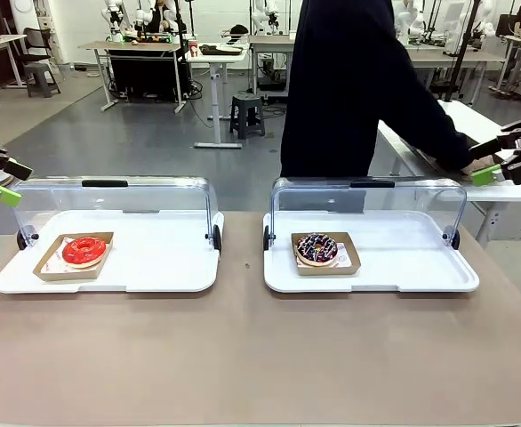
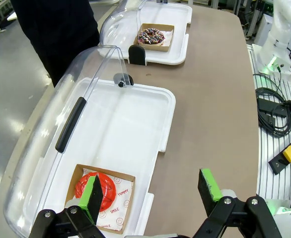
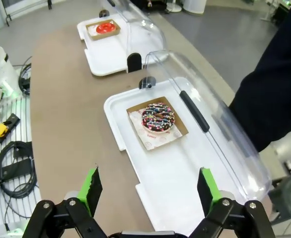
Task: Provide the desired donut to the person.
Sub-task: Place the picked Paper togo box onto the Handle tray extended by the person.
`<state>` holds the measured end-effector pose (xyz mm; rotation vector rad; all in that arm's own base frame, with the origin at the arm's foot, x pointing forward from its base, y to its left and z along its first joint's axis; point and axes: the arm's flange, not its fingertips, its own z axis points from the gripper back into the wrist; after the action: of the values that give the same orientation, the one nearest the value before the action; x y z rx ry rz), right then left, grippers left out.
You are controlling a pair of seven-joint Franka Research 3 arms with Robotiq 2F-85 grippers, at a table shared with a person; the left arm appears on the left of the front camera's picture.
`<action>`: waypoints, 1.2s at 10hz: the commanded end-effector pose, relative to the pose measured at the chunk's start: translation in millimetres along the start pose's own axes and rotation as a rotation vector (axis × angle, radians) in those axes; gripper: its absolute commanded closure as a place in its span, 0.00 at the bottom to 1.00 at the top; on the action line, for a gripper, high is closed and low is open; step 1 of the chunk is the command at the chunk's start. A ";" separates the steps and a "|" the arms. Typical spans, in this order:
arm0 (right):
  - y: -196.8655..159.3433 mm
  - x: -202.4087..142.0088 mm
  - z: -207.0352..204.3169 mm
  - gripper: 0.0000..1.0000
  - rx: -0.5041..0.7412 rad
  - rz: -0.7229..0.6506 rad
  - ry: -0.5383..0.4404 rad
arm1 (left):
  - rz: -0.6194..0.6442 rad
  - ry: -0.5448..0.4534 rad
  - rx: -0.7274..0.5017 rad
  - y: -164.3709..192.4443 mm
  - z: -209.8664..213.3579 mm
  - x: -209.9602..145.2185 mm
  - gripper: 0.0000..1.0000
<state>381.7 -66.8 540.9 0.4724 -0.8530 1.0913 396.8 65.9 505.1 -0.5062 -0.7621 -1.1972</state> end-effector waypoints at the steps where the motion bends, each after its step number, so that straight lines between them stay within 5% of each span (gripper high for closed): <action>1: -5.1 4.5 -1.9 0.00 -0.013 0.008 -0.021 | -0.003 -0.015 0.000 1.0 -1.0 1.5 0.00; 12: -0.6 5.1 0.7 0.00 -0.010 0.006 0.007 | -0.003 -0.015 0.000 1.0 -1.0 1.5 0.00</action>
<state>383.3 -65.7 546.2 0.4462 -0.8428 1.0884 396.8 65.9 505.1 -0.5062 -0.7621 -1.1972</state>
